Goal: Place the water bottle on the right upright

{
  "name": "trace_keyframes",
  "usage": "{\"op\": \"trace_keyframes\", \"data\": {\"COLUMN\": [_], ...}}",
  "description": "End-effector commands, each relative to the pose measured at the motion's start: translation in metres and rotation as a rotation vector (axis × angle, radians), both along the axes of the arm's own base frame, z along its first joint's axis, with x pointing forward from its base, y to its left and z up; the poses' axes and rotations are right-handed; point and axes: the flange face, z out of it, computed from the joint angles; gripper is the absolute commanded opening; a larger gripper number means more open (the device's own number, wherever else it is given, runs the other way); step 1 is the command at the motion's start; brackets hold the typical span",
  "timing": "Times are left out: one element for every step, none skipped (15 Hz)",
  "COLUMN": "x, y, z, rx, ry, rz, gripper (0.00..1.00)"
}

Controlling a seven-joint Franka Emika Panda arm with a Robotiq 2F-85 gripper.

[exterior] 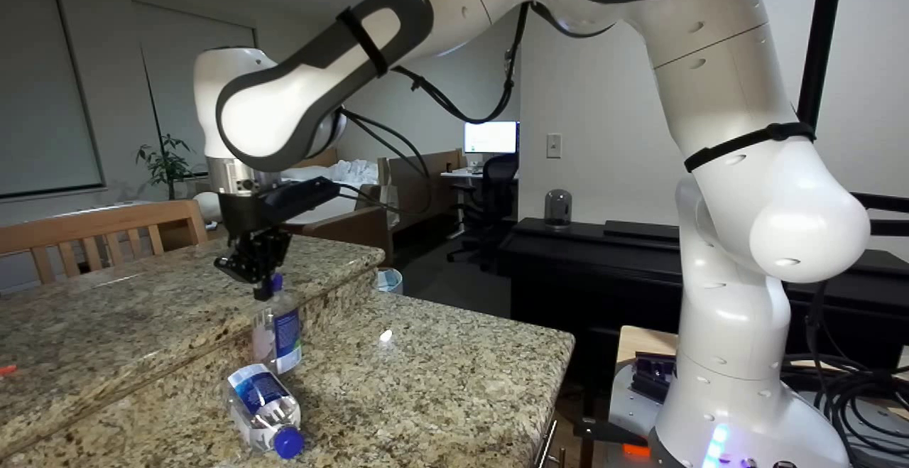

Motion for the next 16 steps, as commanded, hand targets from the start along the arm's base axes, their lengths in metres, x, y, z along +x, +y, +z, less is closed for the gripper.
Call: {"op": "trace_keyframes", "data": {"x": [0.004,0.004,0.005,0.006,0.006,0.008,0.010,0.012,0.013,0.014,0.015,0.015,0.015,0.013,0.010,0.008], "y": [0.006,0.006,0.007,0.007,0.008,0.008,0.007,0.006,0.006,0.006,0.006,0.006,0.008,0.010,0.013,0.017], "z": [0.000,0.000,0.000,0.000,0.000,0.000,-0.002,-0.003,-0.003,-0.004,-0.003,-0.002,-0.001,0.001,0.004,0.005], "rx": [-0.028,-0.029,-0.034,-0.038,-0.040,-0.046,-0.050,-0.053,-0.052,-0.053,-0.053,-0.051,-0.043,-0.035,-0.024,-0.013], "ry": [-0.024,-0.025,-0.026,-0.029,-0.031,-0.034,-0.033,-0.033,-0.033,-0.035,-0.037,-0.038,-0.035,-0.034,-0.031,-0.027], "rz": [-0.021,-0.023,-0.026,-0.028,-0.028,-0.033,-0.039,-0.045,-0.048,-0.052,-0.052,-0.052,-0.045,-0.033,-0.019,-0.007], "gripper": [0.07,0.06,0.07,0.07,0.07,0.07,0.06,0.07,0.06,0.07,0.07,0.07,0.07,0.06,0.07,0.07]}}
